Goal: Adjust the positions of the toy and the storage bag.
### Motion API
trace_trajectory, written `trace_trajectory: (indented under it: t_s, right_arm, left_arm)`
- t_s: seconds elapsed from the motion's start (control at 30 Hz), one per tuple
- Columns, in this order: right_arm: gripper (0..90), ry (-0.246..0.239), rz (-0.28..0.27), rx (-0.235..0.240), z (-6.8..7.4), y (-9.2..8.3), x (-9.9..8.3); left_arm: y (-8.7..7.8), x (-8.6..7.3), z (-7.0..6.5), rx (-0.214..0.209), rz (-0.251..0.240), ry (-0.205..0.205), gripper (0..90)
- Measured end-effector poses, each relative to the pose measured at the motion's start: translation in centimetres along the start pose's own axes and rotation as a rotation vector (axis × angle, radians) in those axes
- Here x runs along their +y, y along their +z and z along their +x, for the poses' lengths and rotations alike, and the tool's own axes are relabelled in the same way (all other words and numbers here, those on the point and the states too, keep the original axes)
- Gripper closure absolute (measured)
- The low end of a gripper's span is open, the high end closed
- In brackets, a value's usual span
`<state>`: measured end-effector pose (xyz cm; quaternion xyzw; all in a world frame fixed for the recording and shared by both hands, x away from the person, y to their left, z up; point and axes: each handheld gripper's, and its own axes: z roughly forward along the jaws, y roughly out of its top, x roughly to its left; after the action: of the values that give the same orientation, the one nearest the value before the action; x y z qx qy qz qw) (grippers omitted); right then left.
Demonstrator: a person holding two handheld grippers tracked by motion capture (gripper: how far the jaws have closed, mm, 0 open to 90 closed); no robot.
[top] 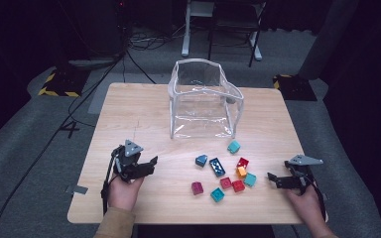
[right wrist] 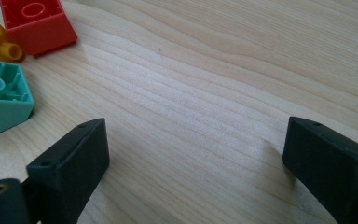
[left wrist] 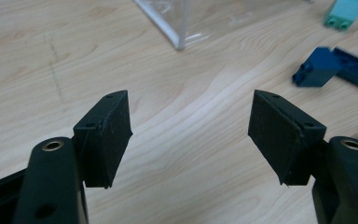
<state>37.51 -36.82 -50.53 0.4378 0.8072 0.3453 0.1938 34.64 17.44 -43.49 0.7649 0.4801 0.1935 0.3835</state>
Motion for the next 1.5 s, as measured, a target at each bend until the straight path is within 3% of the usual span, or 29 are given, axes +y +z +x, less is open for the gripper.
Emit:
trace_trajectory:
  t_s: [0.23, 0.27, 0.47, 0.8, 0.93, 1.03, 1.1, 1.17, 1.2, 1.27, 1.37, 1.5]
  right_arm:
    - [7.9, 0.004, -0.002, 0.001, 0.0, 0.0, 0.0]
    - [8.1, 0.004, 0.0, 0.001, 0.0, 0.0, 0.0]
    - [8.5, 0.004, -0.002, -0.001, 0.0, -0.1, 0.0]
    - [9.7, 0.01, -0.006, -0.01, 0.2, -0.1, -0.1]
    - [9.9, 0.01, -0.006, -0.011, 0.2, -0.1, -0.1]
    - [9.9, 0.01, -0.006, -0.011, 0.2, -0.1, -0.1]
    - [9.9, 0.01, -0.006, -0.011, 0.2, -0.1, -0.1]
    - [9.9, 0.01, -0.006, -0.011, 0.2, -0.1, -0.1]
    - [9.9, 0.011, -0.006, -0.011, 0.2, -0.1, -0.1]
    - [9.9, 0.01, -0.006, -0.01, 0.2, -0.1, -0.1]
    - [10.1, 0.009, -0.006, -0.01, 0.2, -0.1, -0.1]
    - [10.1, 0.007, -0.007, -0.01, 0.2, -0.1, -0.1]
  left_arm:
    - [1.0, 2.7, -0.2, -0.04, -0.039, 0.01, 32.2]
    - [1.4, 3.6, 0.0, -0.064, -0.061, 0.006, 32.5]
    - [2.8, 5.9, 0.4, -0.075, -0.096, 0.002, 33.7]
    - [6.9, 9.0, 1.4, -0.057, -0.066, 0.03, 41.5]
    - [8.7, 10.1, 2.0, -0.063, -0.064, 0.01, 44.7]
    - [9.7, 10.7, 2.4, -0.09, -0.048, -0.009, 45.3]
    - [10.3, 11.0, 2.5, -0.092, -0.035, -0.006, 51.1]
    - [10.7, 11.3, 2.6, -0.128, -0.034, -0.014, 59.8]
    - [10.9, 11.3, 2.5, -0.158, -0.037, -0.014, 65.7]
    - [10.9, 11.4, 2.0, -0.156, -0.02, 0.037, 86.2]
    - [10.4, 11.3, 1.2, -0.1, -0.004, 0.097, 86.8]
    - [9.6, 10.6, 1.4, -0.078, -0.005, 0.106, 87.1]
